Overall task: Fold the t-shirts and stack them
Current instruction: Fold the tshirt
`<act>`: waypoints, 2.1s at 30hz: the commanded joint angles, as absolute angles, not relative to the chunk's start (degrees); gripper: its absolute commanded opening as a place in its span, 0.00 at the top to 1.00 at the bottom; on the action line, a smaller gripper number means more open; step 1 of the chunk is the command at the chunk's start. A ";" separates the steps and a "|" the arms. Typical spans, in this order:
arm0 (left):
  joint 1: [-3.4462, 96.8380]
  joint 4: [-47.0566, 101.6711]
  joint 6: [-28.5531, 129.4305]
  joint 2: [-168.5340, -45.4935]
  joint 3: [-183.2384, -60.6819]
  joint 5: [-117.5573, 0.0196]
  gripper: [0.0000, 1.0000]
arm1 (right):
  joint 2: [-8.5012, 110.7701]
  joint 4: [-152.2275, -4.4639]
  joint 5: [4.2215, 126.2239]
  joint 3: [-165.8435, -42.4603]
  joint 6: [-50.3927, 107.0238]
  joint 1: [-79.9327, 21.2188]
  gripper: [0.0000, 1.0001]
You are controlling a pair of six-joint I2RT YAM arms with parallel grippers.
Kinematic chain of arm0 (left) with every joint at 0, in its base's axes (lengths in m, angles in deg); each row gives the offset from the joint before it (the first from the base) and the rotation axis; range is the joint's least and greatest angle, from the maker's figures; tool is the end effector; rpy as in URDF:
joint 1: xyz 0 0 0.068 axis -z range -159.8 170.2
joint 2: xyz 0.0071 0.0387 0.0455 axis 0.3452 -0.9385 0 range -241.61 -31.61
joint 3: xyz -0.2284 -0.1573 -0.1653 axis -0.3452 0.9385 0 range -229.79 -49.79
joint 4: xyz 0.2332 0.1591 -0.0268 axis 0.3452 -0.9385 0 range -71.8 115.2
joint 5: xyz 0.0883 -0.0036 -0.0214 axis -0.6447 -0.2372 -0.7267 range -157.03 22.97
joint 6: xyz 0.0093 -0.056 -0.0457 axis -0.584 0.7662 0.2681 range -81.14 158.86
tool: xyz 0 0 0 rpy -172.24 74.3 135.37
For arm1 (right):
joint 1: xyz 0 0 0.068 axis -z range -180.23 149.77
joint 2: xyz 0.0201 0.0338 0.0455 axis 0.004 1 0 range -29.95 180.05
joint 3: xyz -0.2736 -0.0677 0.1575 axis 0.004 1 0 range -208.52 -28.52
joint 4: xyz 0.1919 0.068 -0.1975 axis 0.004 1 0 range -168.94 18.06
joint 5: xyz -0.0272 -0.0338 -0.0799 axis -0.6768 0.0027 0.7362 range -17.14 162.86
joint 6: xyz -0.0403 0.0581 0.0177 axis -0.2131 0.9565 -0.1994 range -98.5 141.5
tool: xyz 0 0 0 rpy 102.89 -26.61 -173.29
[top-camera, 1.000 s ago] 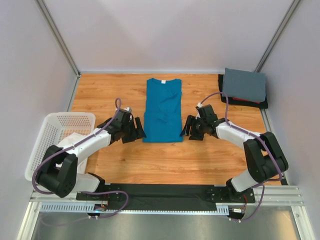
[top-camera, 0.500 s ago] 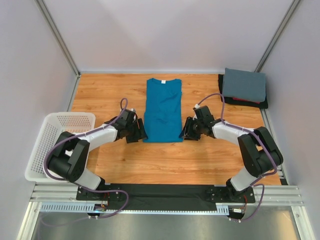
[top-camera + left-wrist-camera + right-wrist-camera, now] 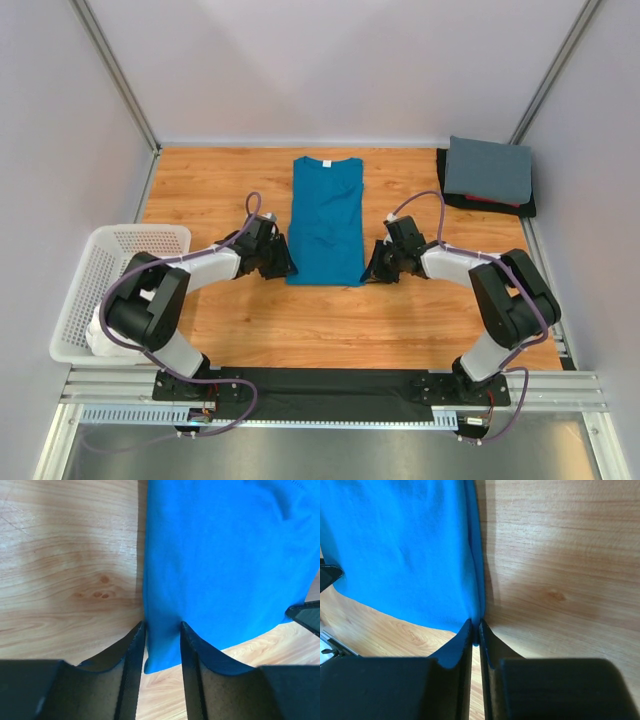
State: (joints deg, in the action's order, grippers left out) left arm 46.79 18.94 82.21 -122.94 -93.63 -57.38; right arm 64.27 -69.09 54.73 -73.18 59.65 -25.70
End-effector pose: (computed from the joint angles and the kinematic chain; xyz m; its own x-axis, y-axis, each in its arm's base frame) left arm 0.2925 -0.1577 0.1636 -0.8883 -0.3121 -0.3370 -0.1097 0.8566 -0.5041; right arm 0.2899 0.1590 0.1494 -0.9519 0.1968 -0.2347 0.0462 0.8498 0.5250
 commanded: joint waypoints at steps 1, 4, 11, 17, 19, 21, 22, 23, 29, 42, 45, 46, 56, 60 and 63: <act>47.18 18.61 81.31 -124.77 -93.21 -58.42 0.59 | 65.59 -69.62 56.87 -72.11 58.68 -25.98 0.92; 47.70 18.61 80.00 -125.12 -93.03 -59.03 0.84 | 66.29 -69.36 56.78 -72.55 58.42 -25.98 0.99; 49.72 13.79 79.20 -123.99 -92.25 -61.14 1.00 | 64.02 -65.41 55.46 -71.15 57.01 -25.98 0.99; 54.82 6.05 83.50 -115.92 -89.35 -64.65 1.00 | 56.55 -58.30 53.09 -66.67 56.05 -26.51 0.99; 57.36 2.64 86.56 -112.05 -88.29 -65.53 1.00 | 53.40 -53.21 52.91 -66.49 55.69 -26.95 1.00; 60.17 -0.45 88.95 -109.40 -87.59 -66.50 1.00 | 50.58 -48.21 52.74 -66.05 55.25 -27.65 1.00; 62.19 -3.42 91.31 -106.35 -87.06 -66.94 1.00 | 47.43 -44.87 52.56 -65.53 55.86 -28.35 0.99; 62.21 -4.93 92.37 -104.75 -87.06 -66.86 1.00 | 45.66 -44.84 52.56 -65.52 55.87 -28.35 1.00; 72.65 -18.46 102.55 -91.91 -87.06 -70.63 1.00 | 29.93 -32.30 51.59 -62.53 60.69 -32.48 1.00; 79.52 -40.53 110.67 -80.73 -102.51 -83.28 1.00 | 19.17 -21.54 54.23 -76.23 65.01 -32.84 1.00; 77.17 -39.85 108.39 -83.37 -104.45 -83.38 1.00 | 26.54 -21.55 56.24 -81.68 63.26 -32.84 1.00; 76.11 -38.79 107.34 -84.33 -104.55 -82.68 1.00 | 27.96 -21.29 57.38 -83.34 62.81 -32.84 1.00; 63.36 -31.93 95.13 -90.49 -110.87 -79.87 1.00 | 39.83 -24.27 64.86 -95.75 59.12 -32.22 1.00; 58.97 -29.83 92.48 -93.65 -112.55 -77.58 1.00 | 42.03 -26.55 67.50 -97.42 58.24 -31.26 0.99; 57.29 -27.63 91.59 -95.59 -112.02 -75.73 1.00 | 44.75 -26.73 67.77 -99.00 57.19 -29.86 0.99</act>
State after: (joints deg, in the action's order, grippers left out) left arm 59.40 -27.48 96.27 -94.35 -111.42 -75.81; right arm 42.76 -26.30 62.54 -96.11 60.05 -31.78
